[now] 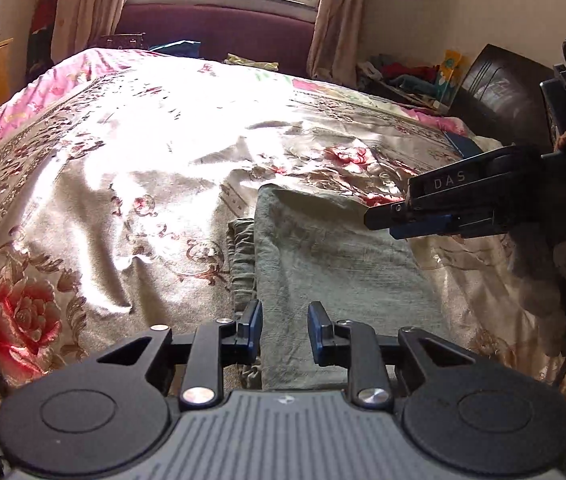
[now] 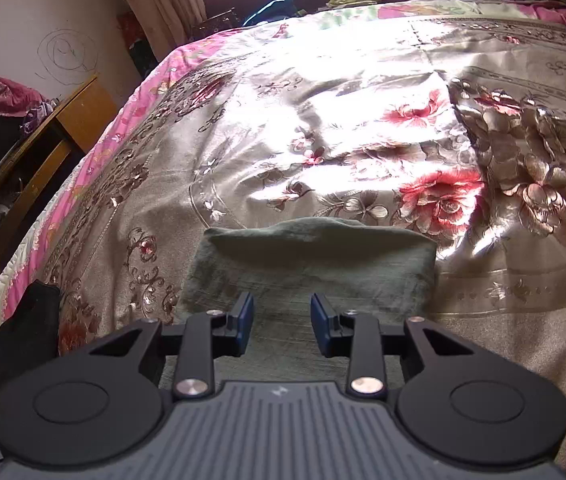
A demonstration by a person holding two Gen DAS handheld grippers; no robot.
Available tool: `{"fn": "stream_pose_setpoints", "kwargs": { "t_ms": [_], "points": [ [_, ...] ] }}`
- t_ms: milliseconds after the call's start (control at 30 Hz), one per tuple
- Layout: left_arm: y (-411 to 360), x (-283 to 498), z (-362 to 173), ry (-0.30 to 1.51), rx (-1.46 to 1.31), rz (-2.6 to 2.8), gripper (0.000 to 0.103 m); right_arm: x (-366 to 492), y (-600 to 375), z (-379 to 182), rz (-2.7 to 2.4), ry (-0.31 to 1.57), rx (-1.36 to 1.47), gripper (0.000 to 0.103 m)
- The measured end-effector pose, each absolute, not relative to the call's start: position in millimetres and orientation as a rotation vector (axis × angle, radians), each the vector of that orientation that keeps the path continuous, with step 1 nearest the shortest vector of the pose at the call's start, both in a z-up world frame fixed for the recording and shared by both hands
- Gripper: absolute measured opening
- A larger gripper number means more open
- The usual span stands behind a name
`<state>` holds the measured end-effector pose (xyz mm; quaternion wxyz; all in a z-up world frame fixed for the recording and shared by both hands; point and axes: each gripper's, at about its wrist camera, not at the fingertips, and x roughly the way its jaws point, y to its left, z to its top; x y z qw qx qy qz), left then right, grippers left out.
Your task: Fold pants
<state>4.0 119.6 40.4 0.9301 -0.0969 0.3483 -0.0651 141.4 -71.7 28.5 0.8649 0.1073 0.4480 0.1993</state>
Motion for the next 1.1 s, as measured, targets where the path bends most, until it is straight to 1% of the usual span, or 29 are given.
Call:
{"fn": "stream_pose_setpoints", "kwargs": {
  "t_ms": [100,233,267,300,433,467,533,600,767,867,967,1033,1100],
  "points": [
    [111,29,33,0.723,-0.186,-0.201,0.038,167,-74,9,0.416,0.952,0.272,0.033],
    [108,61,4,0.880,-0.152,-0.193,0.038,201,-77,-24,0.343,0.961,0.280,0.031],
    [109,62,1,0.889,-0.158,-0.199,0.038,207,-82,-32,0.335,0.980,0.294,0.027],
    [110,61,2,0.887,-0.161,-0.205,0.038,209,-88,-33,0.335,0.986,0.316,0.026],
    [105,53,10,0.865,-0.109,-0.193,0.038,178,-122,-13,0.381,0.919,0.402,0.029],
    [102,52,12,0.855,-0.100,-0.197,0.038,161,-134,-7,0.385,0.912,0.412,0.032],
    [95,52,21,0.825,-0.075,-0.213,0.039,132,-152,-4,0.387,0.923,0.421,0.036],
    [85,57,30,0.796,-0.062,-0.249,0.039,102,-165,-9,0.399,0.960,0.437,0.037],
    [50,99,34,0.767,-0.091,-0.383,0.042,69,-173,-45,0.449,1.035,0.543,0.037],
    [20,139,15,0.813,-0.083,-0.464,0.042,62,-171,-60,0.487,0.989,0.588,0.035],
    [3,174,-4,0.849,-0.043,-0.421,0.042,57,-166,-63,0.537,0.974,0.548,0.031],
    [4,193,-13,0.850,-0.028,-0.367,0.045,55,-162,-63,0.568,0.961,0.496,0.031],
    [12,211,-15,0.847,-0.052,-0.328,0.045,57,-164,-66,0.582,0.964,0.506,0.031]
  ]
}}
